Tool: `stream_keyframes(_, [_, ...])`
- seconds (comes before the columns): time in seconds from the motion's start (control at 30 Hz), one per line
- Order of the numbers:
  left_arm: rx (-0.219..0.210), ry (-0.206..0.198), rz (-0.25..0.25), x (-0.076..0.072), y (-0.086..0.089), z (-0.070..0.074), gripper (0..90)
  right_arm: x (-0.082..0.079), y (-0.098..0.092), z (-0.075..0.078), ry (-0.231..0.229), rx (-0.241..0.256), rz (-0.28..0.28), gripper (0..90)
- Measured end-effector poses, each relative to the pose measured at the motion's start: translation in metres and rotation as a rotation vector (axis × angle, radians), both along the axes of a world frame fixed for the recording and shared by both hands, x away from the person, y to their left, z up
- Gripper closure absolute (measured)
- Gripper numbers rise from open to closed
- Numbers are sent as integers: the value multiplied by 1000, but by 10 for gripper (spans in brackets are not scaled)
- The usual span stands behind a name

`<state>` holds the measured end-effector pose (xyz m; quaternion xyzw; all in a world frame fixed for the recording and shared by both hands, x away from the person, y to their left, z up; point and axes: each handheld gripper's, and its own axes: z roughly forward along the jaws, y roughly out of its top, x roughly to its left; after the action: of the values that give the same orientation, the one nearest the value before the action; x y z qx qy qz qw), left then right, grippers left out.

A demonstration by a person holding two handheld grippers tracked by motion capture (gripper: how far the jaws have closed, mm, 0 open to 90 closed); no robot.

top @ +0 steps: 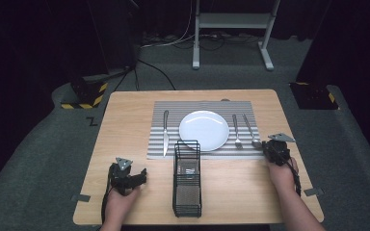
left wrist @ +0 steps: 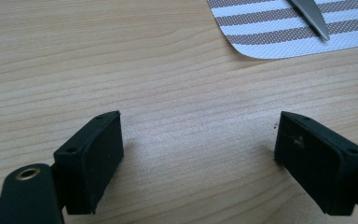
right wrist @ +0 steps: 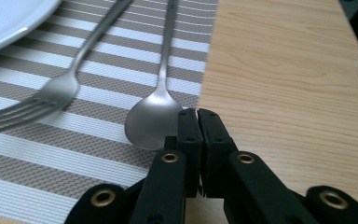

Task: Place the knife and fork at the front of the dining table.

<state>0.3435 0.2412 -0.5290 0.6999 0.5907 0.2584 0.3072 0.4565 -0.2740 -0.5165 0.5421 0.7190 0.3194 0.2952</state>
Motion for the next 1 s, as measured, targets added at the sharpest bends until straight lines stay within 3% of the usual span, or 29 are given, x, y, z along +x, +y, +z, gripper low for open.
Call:
stream_keyframes(0.2, [0,0,0,0,0,0,156,-3,12,-2,-3,10,31,876])
stream_keyframes(0.5, [-1,0,0,0,0,0,156,-10,12,-3,-13,9,37,817])
stream_keyframes(0.8, [0,0,0,0,0,0,156,-35,11,0,-25,36,86,648])
stream_keyframes(1.0, [0,0,0,0,0,0,156,-60,5,0,3,56,104,434])
